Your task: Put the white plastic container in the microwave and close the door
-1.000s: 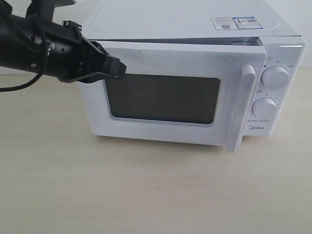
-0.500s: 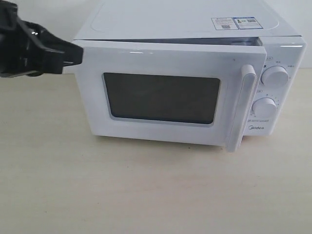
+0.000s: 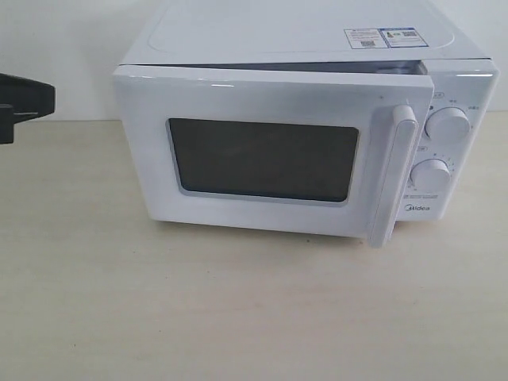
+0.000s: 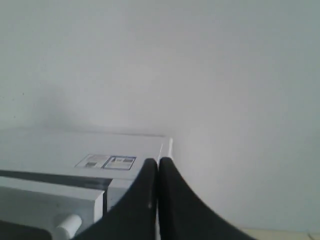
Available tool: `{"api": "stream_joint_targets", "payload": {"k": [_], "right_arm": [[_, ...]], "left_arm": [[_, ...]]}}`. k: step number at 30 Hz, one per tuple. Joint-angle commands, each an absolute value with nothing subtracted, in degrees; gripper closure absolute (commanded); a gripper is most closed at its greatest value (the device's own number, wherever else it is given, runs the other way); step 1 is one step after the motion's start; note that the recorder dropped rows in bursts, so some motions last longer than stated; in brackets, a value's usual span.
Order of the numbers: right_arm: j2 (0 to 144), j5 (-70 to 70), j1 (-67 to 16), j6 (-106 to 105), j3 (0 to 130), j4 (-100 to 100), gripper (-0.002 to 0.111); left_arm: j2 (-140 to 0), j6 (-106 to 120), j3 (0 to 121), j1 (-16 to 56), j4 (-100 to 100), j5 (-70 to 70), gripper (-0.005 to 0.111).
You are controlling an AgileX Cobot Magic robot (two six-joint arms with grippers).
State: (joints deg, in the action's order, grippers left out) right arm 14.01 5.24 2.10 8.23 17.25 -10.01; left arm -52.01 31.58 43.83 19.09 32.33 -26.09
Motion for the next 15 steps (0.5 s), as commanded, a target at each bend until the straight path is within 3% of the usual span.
{"api": "stream_joint_targets", "payload": {"k": [1,4,9,15], "right_arm": [[23.99,4.71,-3.50,8.85,20.35,-11.31,0.108],[29.66,5.31,-12.03,8.85,21.83,-15.02,0.108],[41.74,16.35,-36.70,8.85,22.49,-17.95,0.108],[44.16,24.94,-44.91,8.85,22.49,-17.07,0.108]], "left_arm": [[-51.86,30.72,43.61,18.91,32.04,-26.72,0.102],[-51.86,30.72,43.61,18.91,32.04,-27.35,0.102],[-51.76,30.82,43.61,18.91,31.91,-30.22,0.102],[-48.85,29.75,42.51,18.91,31.91,-26.81,0.102]]}}
